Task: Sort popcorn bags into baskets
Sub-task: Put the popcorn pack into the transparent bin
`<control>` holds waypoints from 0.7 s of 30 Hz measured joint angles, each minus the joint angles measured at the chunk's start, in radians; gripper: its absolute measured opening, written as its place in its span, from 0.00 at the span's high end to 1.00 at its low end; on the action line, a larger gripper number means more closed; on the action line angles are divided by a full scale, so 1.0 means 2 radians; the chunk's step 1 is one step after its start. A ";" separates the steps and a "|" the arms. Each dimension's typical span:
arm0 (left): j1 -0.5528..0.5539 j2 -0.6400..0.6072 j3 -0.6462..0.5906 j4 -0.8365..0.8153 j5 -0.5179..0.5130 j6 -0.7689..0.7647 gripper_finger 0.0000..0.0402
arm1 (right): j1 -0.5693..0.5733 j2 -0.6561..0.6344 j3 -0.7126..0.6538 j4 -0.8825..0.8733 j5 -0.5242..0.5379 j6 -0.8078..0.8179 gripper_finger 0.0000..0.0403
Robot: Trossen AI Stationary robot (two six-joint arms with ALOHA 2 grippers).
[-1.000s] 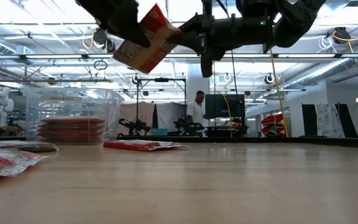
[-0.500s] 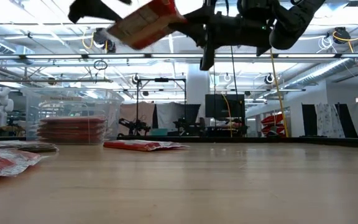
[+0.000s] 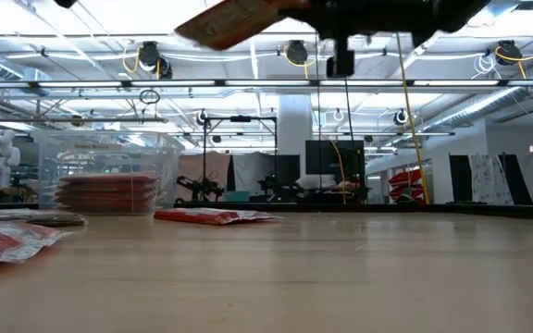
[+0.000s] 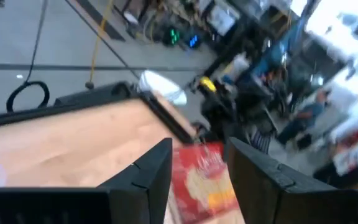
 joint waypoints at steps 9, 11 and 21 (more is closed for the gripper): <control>0.033 0.005 0.000 0.072 0.133 -0.002 0.43 | 0.068 -0.055 0.018 -0.094 0.023 -0.061 0.97; 0.033 0.029 0.000 0.077 0.158 -0.006 0.35 | 0.085 -0.055 0.034 -0.119 0.023 -0.081 0.97; 0.033 0.165 0.000 0.158 0.299 -0.013 0.20 | 0.135 -0.030 0.112 -0.226 0.025 -0.201 0.97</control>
